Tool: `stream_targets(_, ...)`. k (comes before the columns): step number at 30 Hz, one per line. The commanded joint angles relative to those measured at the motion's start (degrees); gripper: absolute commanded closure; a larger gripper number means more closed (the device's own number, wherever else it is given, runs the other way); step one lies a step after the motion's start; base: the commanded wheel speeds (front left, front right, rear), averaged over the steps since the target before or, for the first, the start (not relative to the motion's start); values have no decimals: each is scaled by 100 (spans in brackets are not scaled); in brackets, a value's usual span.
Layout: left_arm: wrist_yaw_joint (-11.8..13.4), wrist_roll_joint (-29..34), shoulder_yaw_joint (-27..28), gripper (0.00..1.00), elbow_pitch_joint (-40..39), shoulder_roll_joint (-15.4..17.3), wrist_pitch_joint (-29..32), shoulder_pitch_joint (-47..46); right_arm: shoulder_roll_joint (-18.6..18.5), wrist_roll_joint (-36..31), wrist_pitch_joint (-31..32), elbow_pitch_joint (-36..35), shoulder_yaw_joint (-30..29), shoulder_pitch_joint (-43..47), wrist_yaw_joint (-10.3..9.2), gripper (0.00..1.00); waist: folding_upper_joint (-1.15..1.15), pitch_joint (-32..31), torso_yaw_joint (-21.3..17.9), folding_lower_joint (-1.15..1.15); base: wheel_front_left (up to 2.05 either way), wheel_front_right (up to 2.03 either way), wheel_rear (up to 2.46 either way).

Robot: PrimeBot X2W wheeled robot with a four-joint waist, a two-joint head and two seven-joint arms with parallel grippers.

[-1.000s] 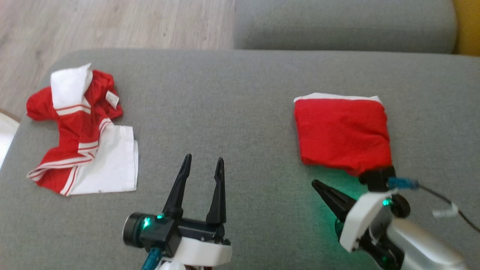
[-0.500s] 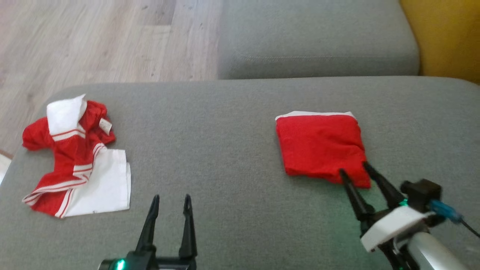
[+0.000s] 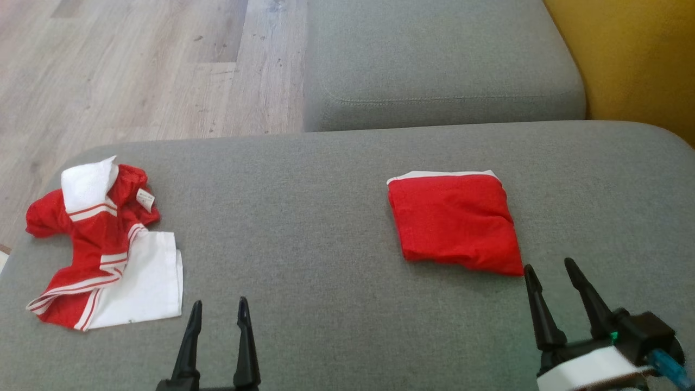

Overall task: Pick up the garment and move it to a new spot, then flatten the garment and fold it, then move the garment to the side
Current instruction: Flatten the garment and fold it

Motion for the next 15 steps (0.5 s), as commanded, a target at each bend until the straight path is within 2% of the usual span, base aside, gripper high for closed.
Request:
stream_targets(1, 26, 3, 240, 0, -179, -31, -30, -182, -32, -157, -78, -242, 2, -80, -5, 0, 0, -13, 0, 0, 0, 0, 0)
stream_targets(5, 10, 9, 270, 0, -155, -32, -30, -168, 103, -405, -78, -271, -116, 105, -5, 0, 0, -79, 2, 0, 0, 0, 0)
stream_targets(15, -20, -83, 301, 0, -69, -32, -30, -120, 209, -508, -78, -224, -96, 197, -5, 0, 0, -160, -24, 0, 0, 0, 0)
